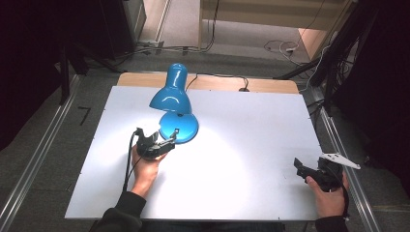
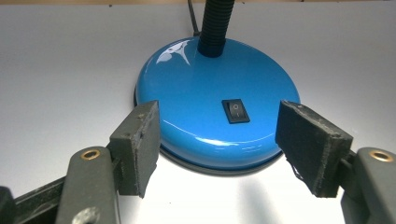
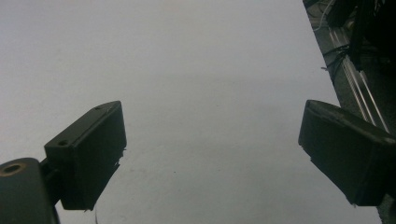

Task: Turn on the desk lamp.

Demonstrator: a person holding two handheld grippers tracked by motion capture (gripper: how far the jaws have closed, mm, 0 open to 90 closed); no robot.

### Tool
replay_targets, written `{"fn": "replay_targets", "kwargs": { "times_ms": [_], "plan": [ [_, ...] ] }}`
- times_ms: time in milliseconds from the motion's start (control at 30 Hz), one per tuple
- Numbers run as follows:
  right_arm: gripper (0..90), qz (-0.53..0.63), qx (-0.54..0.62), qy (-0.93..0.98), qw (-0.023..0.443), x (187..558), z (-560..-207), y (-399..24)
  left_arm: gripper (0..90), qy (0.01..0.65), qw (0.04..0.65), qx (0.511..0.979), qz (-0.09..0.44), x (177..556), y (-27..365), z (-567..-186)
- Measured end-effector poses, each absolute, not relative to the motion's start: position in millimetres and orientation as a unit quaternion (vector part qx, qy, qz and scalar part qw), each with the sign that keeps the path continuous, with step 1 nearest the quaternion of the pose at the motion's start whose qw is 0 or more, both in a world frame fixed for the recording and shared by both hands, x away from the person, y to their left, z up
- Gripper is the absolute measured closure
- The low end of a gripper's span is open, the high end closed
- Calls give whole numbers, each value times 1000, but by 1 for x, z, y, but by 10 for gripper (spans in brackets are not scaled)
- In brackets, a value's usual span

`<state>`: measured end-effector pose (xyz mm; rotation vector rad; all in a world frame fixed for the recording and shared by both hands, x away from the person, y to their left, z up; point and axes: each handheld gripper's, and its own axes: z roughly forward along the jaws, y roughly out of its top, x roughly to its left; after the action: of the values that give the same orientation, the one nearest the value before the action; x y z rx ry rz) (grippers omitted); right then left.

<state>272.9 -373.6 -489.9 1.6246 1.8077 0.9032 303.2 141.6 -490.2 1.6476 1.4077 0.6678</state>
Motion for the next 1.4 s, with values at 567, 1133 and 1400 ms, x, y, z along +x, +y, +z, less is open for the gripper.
{"fn": "replay_targets", "kwargs": {
  "times_ms": [567,1133,1400],
  "plan": [
    [60,336,604,670,271,272,-489,-374,228,575,425,643,275,275,170,-480],
    [60,336,603,671,271,271,-489,-375,224,574,420,650,266,256,179,-483],
    [60,337,604,669,271,271,-489,-376,224,577,422,646,268,248,185,-481]
  ]
}}
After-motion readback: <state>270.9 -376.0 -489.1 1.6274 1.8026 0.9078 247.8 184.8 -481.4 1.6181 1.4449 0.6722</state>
